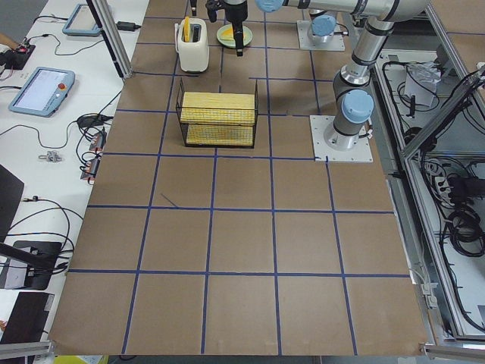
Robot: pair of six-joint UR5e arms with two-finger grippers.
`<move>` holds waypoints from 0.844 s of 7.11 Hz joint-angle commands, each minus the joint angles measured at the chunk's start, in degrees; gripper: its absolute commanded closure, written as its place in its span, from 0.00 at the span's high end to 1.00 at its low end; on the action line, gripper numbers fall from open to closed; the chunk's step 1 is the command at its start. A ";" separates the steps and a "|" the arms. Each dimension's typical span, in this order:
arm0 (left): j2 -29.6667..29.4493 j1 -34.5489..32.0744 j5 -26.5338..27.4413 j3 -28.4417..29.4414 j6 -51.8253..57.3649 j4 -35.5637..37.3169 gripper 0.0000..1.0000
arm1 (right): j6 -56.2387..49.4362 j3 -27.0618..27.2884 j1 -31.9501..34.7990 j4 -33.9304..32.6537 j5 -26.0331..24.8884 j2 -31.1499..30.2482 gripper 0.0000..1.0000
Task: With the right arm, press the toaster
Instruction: 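Move the right gripper farther from the robot toward the toaster's side lever, then press the toaster lever down with the right gripper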
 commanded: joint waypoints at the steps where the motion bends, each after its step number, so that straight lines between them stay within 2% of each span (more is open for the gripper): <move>1: 0.00 0.00 0.00 0.00 0.00 -0.03 1.00 | -0.62 -0.09 -0.17 -0.41 0.09 1.16 0.05; 6: 0.00 0.00 0.00 0.00 0.00 -0.03 1.00 | -0.80 0.70 0.00 -4.62 0.18 3.80 0.05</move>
